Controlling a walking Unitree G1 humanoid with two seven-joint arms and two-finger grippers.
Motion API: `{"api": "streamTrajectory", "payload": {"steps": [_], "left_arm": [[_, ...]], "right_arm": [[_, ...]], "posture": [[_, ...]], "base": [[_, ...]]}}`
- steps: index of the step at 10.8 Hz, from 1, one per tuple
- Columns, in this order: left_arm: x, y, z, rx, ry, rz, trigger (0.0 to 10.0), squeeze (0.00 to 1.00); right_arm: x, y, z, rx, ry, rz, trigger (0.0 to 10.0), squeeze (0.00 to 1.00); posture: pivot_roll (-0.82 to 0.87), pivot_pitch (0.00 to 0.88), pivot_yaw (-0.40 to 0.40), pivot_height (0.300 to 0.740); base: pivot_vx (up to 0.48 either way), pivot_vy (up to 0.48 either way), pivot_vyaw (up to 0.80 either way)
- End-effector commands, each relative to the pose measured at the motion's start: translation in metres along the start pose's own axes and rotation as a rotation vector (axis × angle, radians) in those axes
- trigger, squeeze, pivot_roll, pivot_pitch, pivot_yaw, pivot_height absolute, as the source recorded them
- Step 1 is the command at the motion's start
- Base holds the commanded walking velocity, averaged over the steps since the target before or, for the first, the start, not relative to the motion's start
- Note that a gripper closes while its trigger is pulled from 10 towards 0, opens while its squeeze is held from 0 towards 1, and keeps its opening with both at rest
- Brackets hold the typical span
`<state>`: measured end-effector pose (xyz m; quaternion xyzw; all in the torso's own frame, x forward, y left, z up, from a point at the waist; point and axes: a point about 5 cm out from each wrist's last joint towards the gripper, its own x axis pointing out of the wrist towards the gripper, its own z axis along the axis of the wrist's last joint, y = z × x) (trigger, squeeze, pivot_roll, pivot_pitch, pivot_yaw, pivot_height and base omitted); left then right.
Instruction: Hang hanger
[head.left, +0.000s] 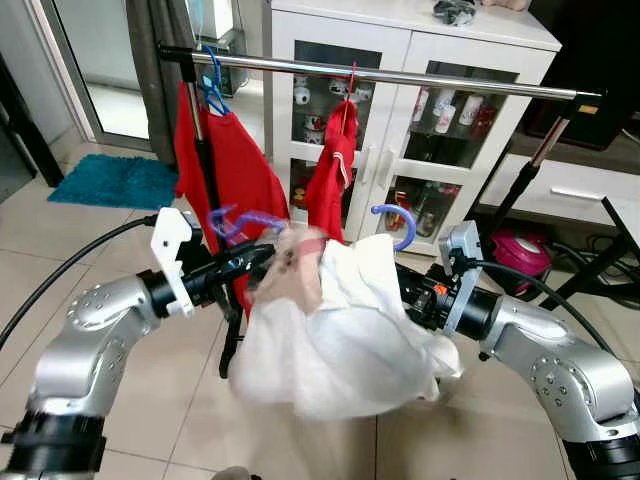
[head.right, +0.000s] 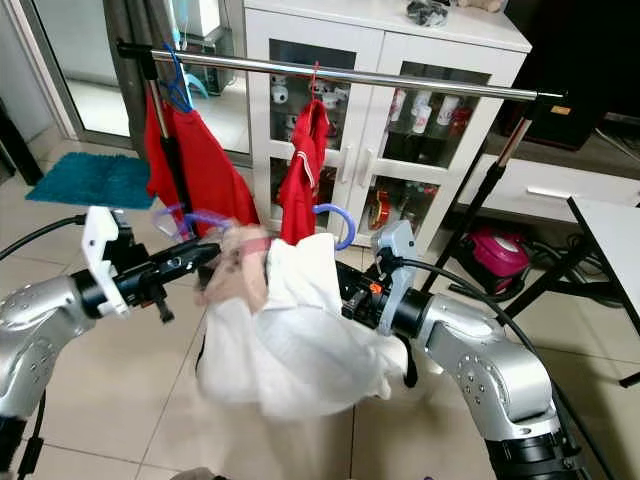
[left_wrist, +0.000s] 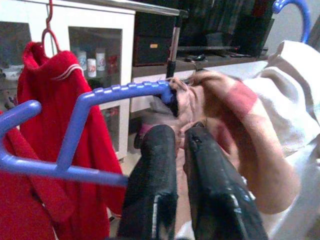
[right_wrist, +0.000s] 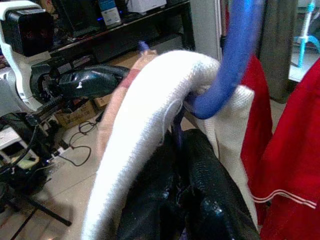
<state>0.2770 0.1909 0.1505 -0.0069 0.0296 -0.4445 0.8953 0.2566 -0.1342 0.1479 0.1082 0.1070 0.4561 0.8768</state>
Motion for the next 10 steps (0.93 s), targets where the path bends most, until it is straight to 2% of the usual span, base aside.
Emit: {"api": "streamTrajectory", "payload": {"steps": [1,2,3,5,6,7,8,9,10], "left_arm": [[0.003,0.002,0.001,0.041,0.021,0.008,10.0,1.00],[0.001,0.003,0.000,0.050,0.030,0.017,10.0,0.97],[-0.002,0.002,0.000,0.020,0.027,-0.015,10.0,0.00],[-0.003,0.003,0.003,0.032,-0.001,-0.030,10.0,0.00],[-0.004,0.000,0.009,-0.001,-0.045,-0.073,10.0,1.00],[-0.004,-0.004,0.008,0.011,-0.028,-0.113,10.0,1.00],[-0.002,0.002,0.005,0.055,-0.016,-0.058,10.0,1.00],[-0.001,0.005,0.004,0.086,-0.018,-0.031,10.0,0.40],[0.003,0.007,0.003,0.078,-0.027,-0.031,10.0,0.00]], "right_arm": [[-0.003,-0.003,0.011,-0.038,-0.030,-0.020,10.0,0.00],[-0.004,-0.003,0.011,-0.039,-0.030,-0.022,10.0,0.00],[-0.005,-0.003,0.011,-0.041,-0.031,-0.024,10.0,0.00],[-0.006,-0.002,0.010,-0.044,-0.025,-0.023,10.0,0.00],[-0.007,-0.001,0.009,-0.044,-0.023,-0.019,10.0,0.00],[-0.007,-0.001,0.009,-0.044,-0.022,-0.013,10.0,0.00],[-0.006,0.000,0.009,-0.044,-0.023,-0.007,10.0,0.00],[-0.006,0.000,0.009,-0.044,-0.023,-0.005,10.0,0.00],[-0.006,0.000,0.009,-0.044,-0.022,0.000,10.0,0.00]], "posture": [[-0.07,0.000,-0.053,0.740],[-0.07,0.000,-0.049,0.740],[-0.07,0.000,-0.047,0.740],[-0.08,0.000,-0.045,0.740],[-0.08,0.000,-0.045,0.740],[-0.08,0.000,-0.046,0.740],[-0.08,0.000,-0.047,0.740],[-0.08,0.000,-0.047,0.740],[-0.08,0.000,-0.047,0.740]], "base": [[0.000,0.000,0.00],[0.000,0.000,0.00],[0.000,0.000,0.00],[0.000,0.000,0.00],[0.000,0.000,0.00],[0.000,0.000,0.00],[0.000,0.000,0.00],[0.000,0.000,0.00],[0.000,0.000,0.00]]}}
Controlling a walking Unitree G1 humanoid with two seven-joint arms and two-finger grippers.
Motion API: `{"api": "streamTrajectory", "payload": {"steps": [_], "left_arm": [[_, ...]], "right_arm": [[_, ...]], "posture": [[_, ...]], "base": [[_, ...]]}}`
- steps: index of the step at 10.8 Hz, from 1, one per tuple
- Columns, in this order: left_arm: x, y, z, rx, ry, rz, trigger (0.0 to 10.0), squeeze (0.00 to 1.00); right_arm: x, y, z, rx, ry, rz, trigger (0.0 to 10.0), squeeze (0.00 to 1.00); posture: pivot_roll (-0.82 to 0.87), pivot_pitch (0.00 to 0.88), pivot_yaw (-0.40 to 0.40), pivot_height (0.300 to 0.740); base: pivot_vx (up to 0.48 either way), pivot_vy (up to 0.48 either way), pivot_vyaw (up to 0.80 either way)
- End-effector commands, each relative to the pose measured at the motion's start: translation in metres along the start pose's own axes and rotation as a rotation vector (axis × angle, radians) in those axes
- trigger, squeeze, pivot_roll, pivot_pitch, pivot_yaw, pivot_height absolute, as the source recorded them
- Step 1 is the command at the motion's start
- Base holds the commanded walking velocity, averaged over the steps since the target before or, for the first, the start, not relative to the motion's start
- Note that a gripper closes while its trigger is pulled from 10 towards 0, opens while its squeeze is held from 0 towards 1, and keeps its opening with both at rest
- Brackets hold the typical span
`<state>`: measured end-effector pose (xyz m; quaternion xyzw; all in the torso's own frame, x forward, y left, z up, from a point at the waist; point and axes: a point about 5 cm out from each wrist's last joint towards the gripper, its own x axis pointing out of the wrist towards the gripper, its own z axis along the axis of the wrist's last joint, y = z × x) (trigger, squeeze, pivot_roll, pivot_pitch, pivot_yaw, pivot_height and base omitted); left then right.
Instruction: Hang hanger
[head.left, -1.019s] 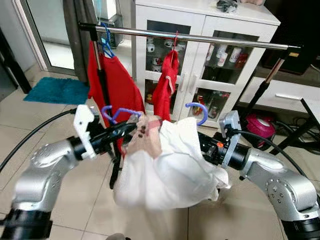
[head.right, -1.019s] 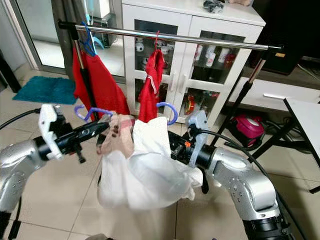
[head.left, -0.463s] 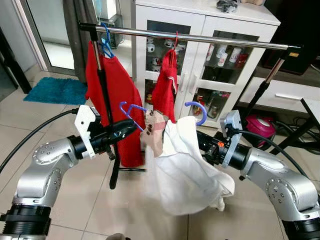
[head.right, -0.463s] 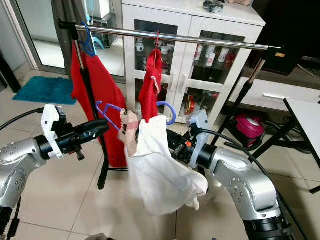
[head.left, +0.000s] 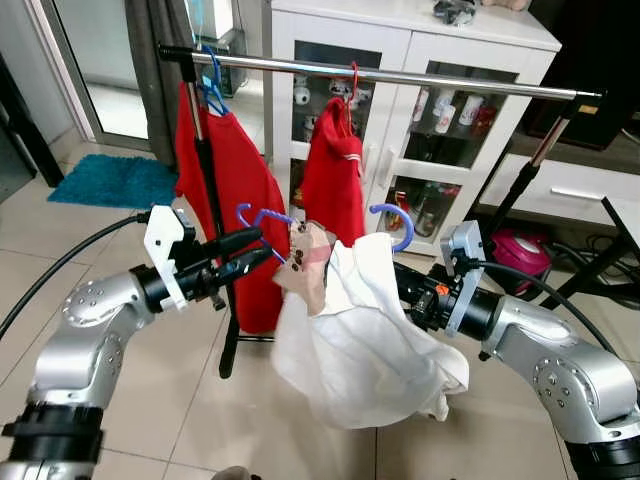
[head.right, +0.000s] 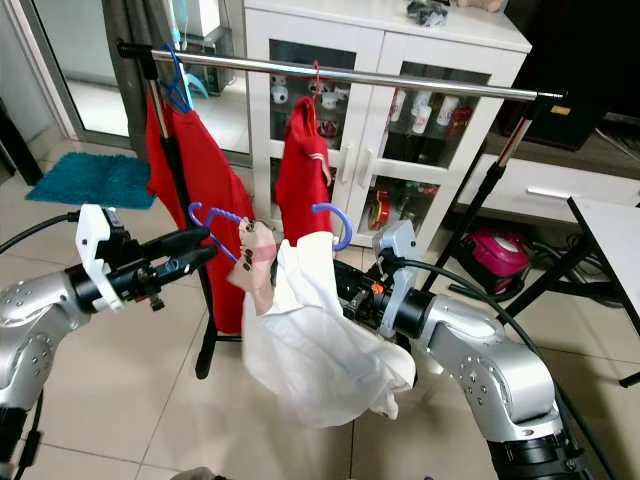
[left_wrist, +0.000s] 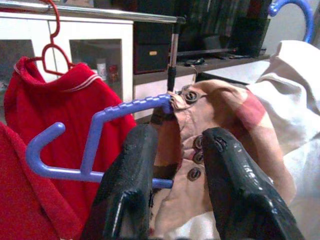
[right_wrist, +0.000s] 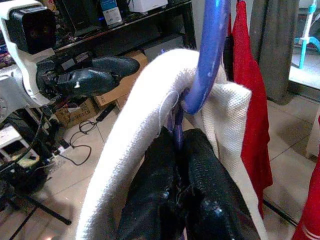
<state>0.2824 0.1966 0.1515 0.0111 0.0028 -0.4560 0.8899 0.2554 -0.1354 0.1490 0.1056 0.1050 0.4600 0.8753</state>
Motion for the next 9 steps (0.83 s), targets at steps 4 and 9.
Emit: {"api": "streamTrajectory", "payload": {"steps": [4,9], "left_arm": [[0.022,-0.012,0.000,-0.068,-0.030,-0.156,10.0,0.00],[0.024,-0.011,-0.001,-0.075,-0.027,-0.161,0.0,0.00]], "right_arm": [[-0.003,0.000,0.009,-0.039,-0.021,0.001,10.0,0.00],[-0.002,0.000,0.010,-0.039,-0.026,0.007,10.0,0.00]], "posture": [[-0.08,0.000,-0.047,0.740],[-0.08,0.000,-0.043,0.740]], "base": [[0.000,0.000,0.00],[0.000,0.000,0.00]]}}
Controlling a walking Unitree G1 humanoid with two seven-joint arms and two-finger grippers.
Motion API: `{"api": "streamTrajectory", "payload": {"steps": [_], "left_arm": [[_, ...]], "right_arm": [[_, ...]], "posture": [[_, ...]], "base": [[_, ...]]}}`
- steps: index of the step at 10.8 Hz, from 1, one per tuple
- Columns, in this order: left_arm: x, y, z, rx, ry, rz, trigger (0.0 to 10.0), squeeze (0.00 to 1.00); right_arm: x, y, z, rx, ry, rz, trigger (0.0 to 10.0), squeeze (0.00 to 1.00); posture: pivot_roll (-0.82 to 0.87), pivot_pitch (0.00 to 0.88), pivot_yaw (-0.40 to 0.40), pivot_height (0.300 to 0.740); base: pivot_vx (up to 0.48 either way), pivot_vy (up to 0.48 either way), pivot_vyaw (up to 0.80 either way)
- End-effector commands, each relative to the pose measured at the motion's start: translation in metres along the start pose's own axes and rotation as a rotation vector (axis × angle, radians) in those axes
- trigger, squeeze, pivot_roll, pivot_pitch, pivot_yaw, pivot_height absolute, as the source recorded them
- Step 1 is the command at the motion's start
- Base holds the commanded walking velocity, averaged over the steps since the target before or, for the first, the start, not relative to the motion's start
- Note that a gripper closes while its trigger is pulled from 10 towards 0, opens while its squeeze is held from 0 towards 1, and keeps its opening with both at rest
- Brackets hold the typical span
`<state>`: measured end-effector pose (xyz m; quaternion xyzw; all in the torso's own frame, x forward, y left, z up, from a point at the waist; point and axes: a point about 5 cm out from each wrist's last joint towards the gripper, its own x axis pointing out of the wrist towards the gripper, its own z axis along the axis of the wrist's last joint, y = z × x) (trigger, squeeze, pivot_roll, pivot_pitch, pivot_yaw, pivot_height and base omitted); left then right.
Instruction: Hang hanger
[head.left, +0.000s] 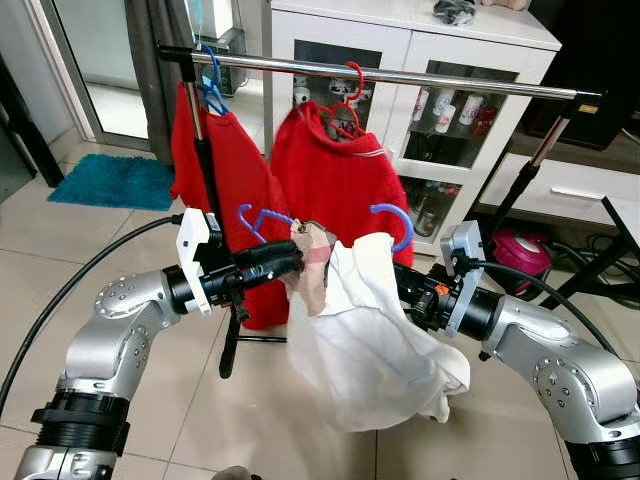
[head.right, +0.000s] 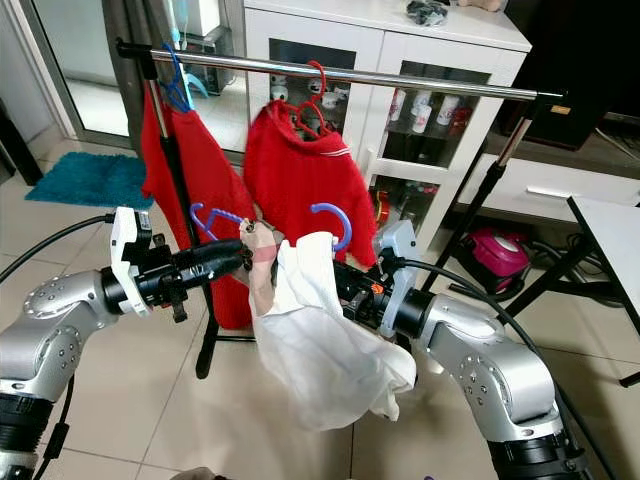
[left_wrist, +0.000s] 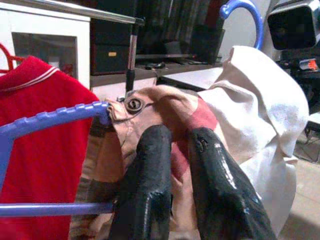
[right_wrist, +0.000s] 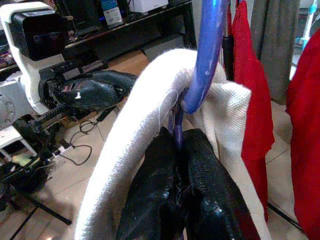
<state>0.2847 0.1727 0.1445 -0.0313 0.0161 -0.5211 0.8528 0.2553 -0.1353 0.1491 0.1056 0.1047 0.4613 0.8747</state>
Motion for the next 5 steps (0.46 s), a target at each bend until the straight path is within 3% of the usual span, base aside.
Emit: {"api": "streamTrajectory", "payload": {"steps": [1,5], "left_arm": [[-0.0023,0.0058,0.0034,0.033,-0.002,0.056,10.0,0.00],[-0.0046,0.0111,0.0005,0.049,-0.005,0.118,10.0,0.00]], "right_arm": [[-0.0025,0.0004,0.0104,-0.040,-0.025,0.007,10.0,0.00],[-0.0020,0.0009,0.0105,-0.039,-0.020,0.020,10.0,0.00]], "posture": [[-0.08,0.000,-0.043,0.740],[-0.08,0.000,-0.050,0.740]], "base": [[0.000,0.000,0.00],[0.000,0.000,0.00]]}}
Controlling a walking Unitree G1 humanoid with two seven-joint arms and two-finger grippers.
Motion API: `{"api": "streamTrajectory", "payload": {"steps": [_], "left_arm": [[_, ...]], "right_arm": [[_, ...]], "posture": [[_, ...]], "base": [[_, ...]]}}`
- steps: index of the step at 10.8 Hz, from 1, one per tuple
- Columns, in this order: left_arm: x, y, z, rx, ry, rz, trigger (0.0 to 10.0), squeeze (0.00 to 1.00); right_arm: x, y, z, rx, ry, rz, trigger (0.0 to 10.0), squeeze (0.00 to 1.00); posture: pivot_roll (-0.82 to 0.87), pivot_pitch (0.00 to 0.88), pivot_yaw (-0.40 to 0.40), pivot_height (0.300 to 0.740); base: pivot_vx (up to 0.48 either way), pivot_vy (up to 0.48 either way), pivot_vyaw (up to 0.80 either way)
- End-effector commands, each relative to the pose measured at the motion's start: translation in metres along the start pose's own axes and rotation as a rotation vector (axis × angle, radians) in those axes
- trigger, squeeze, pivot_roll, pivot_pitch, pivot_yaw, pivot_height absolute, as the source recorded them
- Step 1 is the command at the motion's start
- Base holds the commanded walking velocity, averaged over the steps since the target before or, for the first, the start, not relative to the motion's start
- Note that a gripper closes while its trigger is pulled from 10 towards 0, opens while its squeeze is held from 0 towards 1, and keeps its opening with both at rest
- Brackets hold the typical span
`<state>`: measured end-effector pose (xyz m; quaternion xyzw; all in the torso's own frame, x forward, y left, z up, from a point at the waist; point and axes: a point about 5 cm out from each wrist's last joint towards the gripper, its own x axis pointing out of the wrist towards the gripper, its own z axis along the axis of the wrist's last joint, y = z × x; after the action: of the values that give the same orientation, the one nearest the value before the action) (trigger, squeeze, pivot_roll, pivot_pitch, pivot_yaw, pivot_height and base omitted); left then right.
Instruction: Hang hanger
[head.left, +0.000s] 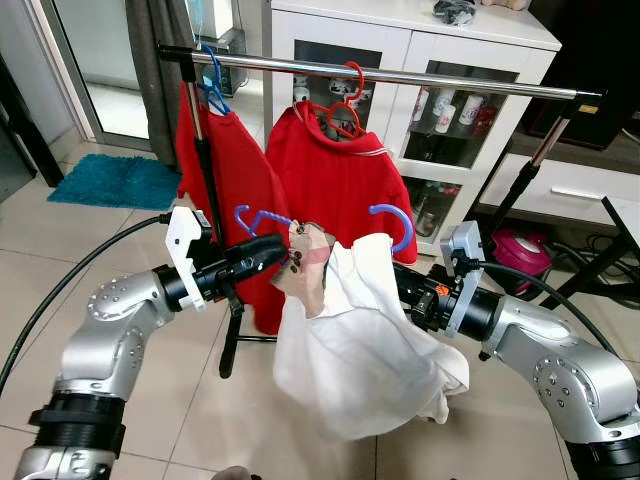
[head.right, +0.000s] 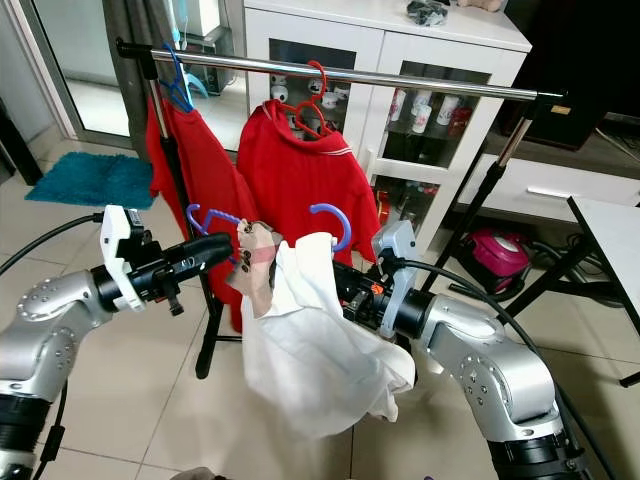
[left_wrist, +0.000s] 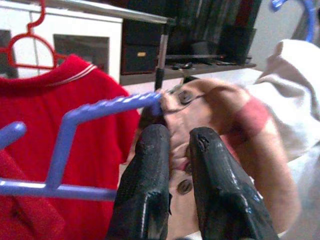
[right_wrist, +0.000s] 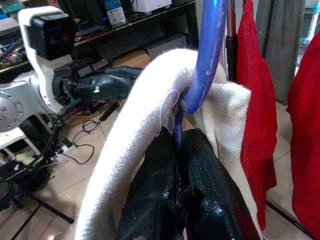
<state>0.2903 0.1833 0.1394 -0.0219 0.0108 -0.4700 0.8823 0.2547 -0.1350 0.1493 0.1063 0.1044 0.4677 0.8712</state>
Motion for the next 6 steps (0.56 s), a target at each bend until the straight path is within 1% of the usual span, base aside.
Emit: {"api": "streamTrajectory", "payload": {"steps": [1,2,3,4,5,6], "left_arm": [[0.003,0.003,0.005,0.027,-0.006,0.010,10.0,0.00],[0.005,0.007,0.005,0.033,0.003,0.029,10.0,1.00],[0.006,0.008,0.005,0.046,0.009,0.040,10.0,1.00],[0.008,0.008,0.003,0.042,0.014,0.032,10.0,0.16],[0.010,0.006,0.001,0.030,0.017,0.002,10.0,0.00],[0.014,0.004,0.000,0.011,0.019,-0.027,10.0,0.00]], "right_arm": [[-0.002,0.000,0.011,-0.040,-0.021,0.007,10.0,0.00],[-0.002,0.001,0.011,-0.041,-0.022,0.008,10.0,0.00],[-0.002,0.001,0.011,-0.041,-0.023,0.007,10.0,0.00],[-0.003,0.001,0.010,-0.041,-0.024,0.007,10.0,0.00],[-0.003,0.001,0.010,-0.040,-0.024,0.008,10.0,0.00],[-0.002,0.001,0.011,-0.040,-0.024,0.009,10.0,0.00]], "posture": [[-0.08,0.000,-0.050,0.740],[-0.08,0.000,-0.047,0.740],[-0.08,0.000,-0.044,0.740],[-0.08,0.000,-0.044,0.740],[-0.08,0.000,-0.044,0.740],[-0.08,0.000,-0.043,0.740]], "base": [[0.000,0.000,0.00],[0.000,0.000,0.00],[0.000,0.000,0.00],[0.000,0.000,0.00],[0.000,0.000,0.00],[0.000,0.000,0.00]]}}
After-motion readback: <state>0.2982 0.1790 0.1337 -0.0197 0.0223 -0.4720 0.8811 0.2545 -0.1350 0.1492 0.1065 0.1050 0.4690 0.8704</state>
